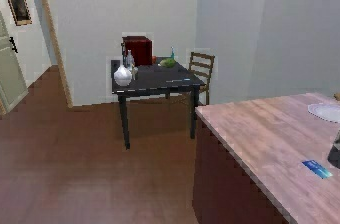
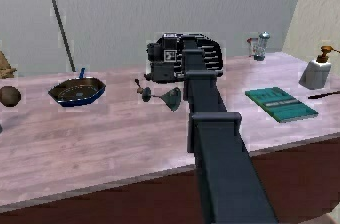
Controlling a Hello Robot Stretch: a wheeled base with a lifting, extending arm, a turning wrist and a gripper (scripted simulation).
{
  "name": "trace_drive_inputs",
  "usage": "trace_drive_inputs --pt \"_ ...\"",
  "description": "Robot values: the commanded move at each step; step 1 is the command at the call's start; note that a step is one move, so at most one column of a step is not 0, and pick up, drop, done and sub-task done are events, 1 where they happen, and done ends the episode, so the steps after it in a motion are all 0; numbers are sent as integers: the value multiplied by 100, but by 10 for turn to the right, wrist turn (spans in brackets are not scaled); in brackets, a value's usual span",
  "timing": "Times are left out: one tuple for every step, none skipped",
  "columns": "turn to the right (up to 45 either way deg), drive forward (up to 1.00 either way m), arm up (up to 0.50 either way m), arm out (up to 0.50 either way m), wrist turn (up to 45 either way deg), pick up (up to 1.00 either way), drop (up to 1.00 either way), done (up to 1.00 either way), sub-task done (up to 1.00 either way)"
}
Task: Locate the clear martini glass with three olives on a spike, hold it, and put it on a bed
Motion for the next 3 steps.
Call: trace_drive_inputs --pt "0 0 0 0 90 0 0 0 0" --pt "0 0 -10 0 0 0 0 0 0" --pt "0 0 0 0 0 100 0 0 0"
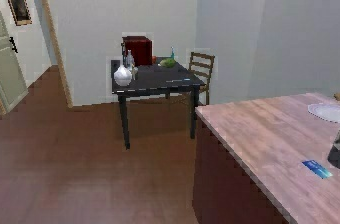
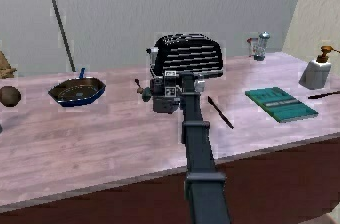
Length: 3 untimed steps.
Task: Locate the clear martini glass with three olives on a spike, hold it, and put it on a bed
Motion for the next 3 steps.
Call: trace_drive_inputs --pt "0 0 10 0 0 0 0 0 0" --pt "0 0 0 0 -450 0 0 0 0" --pt "0 0 0 0 -450 0 0 0 0"
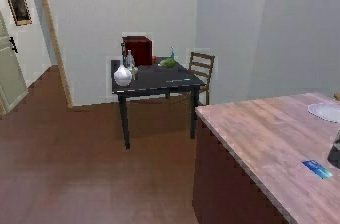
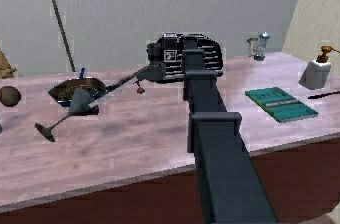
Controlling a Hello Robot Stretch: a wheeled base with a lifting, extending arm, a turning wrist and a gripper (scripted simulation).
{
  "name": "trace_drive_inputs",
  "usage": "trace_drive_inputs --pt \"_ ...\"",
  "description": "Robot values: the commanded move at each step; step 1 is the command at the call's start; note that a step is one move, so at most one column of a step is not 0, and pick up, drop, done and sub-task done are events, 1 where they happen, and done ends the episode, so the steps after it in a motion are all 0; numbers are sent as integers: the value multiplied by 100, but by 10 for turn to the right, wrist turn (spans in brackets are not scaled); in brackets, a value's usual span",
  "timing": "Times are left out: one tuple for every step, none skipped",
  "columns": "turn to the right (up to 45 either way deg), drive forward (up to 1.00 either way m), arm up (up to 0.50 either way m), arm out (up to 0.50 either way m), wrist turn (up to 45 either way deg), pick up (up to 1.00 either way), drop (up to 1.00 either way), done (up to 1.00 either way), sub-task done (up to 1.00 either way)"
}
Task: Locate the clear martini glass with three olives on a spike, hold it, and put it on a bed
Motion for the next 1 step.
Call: trace_drive_inputs --pt "0 0 0 0 -450 0 0 0 0"
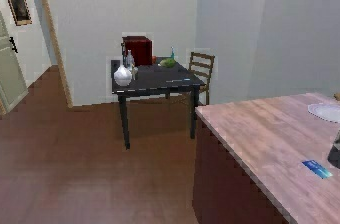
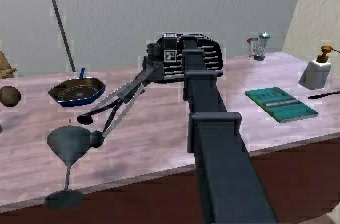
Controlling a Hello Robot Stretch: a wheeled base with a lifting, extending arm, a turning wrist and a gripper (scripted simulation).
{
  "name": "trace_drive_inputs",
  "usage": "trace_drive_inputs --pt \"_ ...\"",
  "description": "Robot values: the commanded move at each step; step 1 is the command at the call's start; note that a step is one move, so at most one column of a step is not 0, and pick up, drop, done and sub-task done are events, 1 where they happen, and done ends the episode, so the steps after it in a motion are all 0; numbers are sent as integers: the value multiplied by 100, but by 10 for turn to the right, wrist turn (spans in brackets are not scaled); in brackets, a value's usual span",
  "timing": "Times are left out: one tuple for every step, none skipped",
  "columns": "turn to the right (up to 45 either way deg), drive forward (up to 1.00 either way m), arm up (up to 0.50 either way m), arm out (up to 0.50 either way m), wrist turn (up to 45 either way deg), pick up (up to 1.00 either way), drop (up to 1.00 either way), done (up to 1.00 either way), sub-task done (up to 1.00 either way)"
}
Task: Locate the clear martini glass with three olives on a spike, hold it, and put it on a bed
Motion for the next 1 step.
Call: trace_drive_inputs --pt "0 0 0 0 -30 0 0 0 0"
